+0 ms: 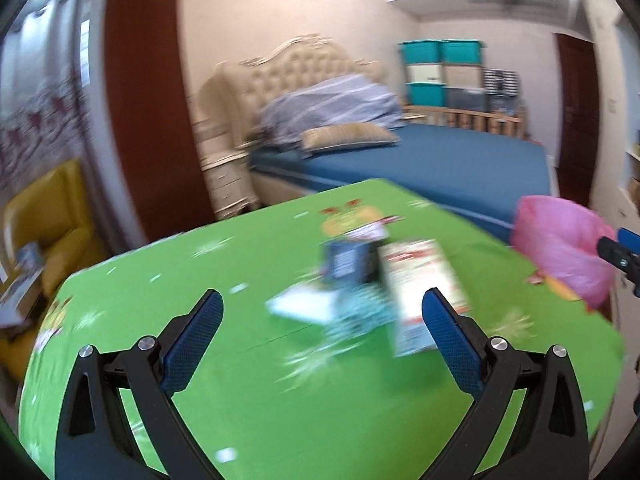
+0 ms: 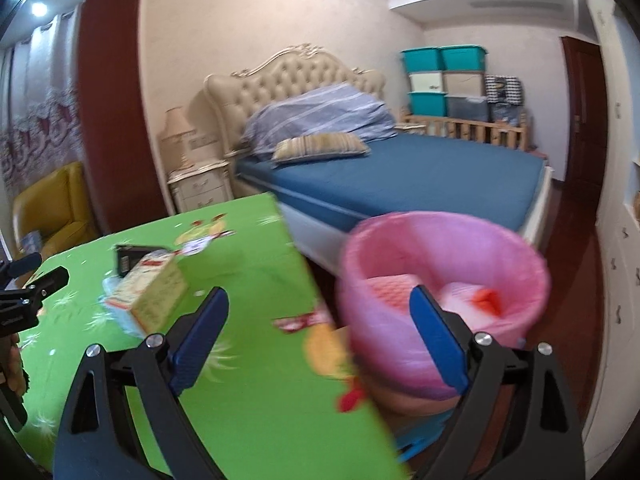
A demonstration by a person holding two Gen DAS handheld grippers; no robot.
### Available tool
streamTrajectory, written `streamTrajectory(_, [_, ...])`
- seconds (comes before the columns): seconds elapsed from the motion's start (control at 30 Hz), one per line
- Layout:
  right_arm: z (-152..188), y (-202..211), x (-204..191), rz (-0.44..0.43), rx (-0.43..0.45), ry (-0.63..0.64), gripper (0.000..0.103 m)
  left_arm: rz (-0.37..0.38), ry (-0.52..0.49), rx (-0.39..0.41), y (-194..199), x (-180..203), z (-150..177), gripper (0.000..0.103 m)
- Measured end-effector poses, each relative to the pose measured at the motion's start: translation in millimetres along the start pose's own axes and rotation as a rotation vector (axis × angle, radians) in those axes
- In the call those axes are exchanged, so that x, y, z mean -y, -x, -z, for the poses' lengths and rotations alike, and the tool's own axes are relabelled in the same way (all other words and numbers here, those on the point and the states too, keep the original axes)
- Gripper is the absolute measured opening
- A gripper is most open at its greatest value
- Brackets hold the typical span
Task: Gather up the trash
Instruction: 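Move both tools back over the remaining trash on the table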
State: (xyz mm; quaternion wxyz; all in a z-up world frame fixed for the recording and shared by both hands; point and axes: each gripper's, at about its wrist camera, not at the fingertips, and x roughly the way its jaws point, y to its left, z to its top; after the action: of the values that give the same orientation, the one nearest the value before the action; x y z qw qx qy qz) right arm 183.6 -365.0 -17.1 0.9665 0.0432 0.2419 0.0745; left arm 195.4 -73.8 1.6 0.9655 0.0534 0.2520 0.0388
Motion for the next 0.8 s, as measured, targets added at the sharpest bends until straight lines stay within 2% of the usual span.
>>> streamTrajectory(0.13, [4,-11,-43,-0.051,-0.038,0.049,0.09,-0.063,0.043,-0.023,3,-38,13,0.095])
streamTrajectory(0.37, [13,-33,-105,-0.081,-0.115,0.136,0.09,-0.132,0.051,-0.02,14,-63,29,0.095])
streamTrajectory(0.57, [17,-54,-142,-0.079,-0.193,0.177,0.09,-0.125,0.089,-0.039,15,-71,42,0.095])
streamTrajectory(0.63, [15,-59,-155,-0.064,-0.197,0.195,0.09,-0.107,0.097,-0.053,13,-72,43,0.095])
streamTrajectory(0.8, [11,-73,-176,-0.044,-0.214,0.234,0.09,-0.098,0.117,-0.031,14,-73,45,0.095])
